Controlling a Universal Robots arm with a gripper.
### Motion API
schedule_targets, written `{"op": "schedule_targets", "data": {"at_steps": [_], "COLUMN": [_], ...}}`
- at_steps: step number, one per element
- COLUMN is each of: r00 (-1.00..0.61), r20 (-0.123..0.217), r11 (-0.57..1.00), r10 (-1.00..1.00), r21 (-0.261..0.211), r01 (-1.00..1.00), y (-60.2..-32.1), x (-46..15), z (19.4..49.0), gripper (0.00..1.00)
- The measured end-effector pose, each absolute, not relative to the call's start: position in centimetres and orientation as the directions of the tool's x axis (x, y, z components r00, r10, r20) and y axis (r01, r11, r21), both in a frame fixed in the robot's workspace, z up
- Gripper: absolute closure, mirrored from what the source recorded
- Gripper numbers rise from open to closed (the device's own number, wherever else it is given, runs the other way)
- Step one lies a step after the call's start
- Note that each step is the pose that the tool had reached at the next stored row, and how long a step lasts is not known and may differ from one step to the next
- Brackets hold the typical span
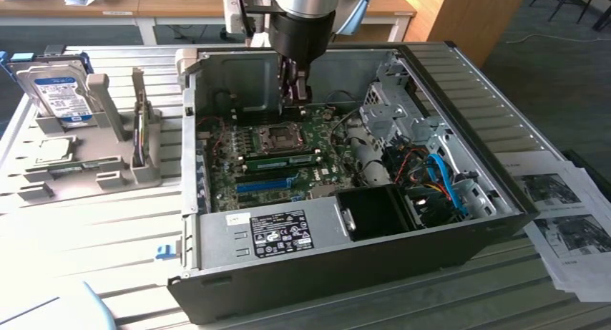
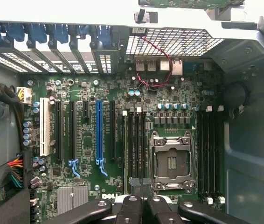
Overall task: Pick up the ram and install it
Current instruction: 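Press down the ram until it locks into place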
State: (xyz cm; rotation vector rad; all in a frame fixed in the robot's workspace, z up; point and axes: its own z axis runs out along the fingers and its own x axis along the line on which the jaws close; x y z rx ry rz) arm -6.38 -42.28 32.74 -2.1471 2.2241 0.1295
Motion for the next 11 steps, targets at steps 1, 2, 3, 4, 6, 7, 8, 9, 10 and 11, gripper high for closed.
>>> {"op": "schedule_targets", "data": {"at_steps": [1, 2, 3, 4, 6, 7, 8, 9, 10, 11], "r00": [-0.036, -0.036, -0.036, -0.036, -0.037, -0.04, -0.049, -0.064, -0.08, -0.098], "r20": [-0.092, -0.092, -0.092, -0.092, -0.092, -0.092, -0.092, -0.092, -0.092, -0.092], "r11": [0.034, 0.034, 0.034, 0.034, 0.034, 0.038, 0.047, 0.061, 0.077, 0.096], "r10": [-0.995, -0.995, -0.995, -0.995, -0.995, -0.995, -0.995, -0.994, -0.993, -0.991], "r21": [0.027, 0.027, 0.027, 0.027, 0.027, 0.027, 0.027, 0.027, 0.027, 0.027], "r01": [-0.999, -0.999, -0.999, -0.999, -0.999, -0.999, -0.999, -0.998, -0.997, -0.995], "y": [-42.28, -42.28, -42.28, -42.28, -42.28, -42.28, -42.28, -42.28, -42.28, -42.28], "x": [-6.39, -6.39, -6.39, -6.38, -6.39, -6.38, -6.38, -6.38, -6.38, -6.38], "z": [32.74, 32.74, 32.74, 32.74, 32.74, 32.74, 32.74, 32.74, 32.74, 32.74], "gripper": [0.91, 0.91, 0.91, 0.91, 0.91, 0.91, 0.91, 0.91, 0.91, 0.91]}}
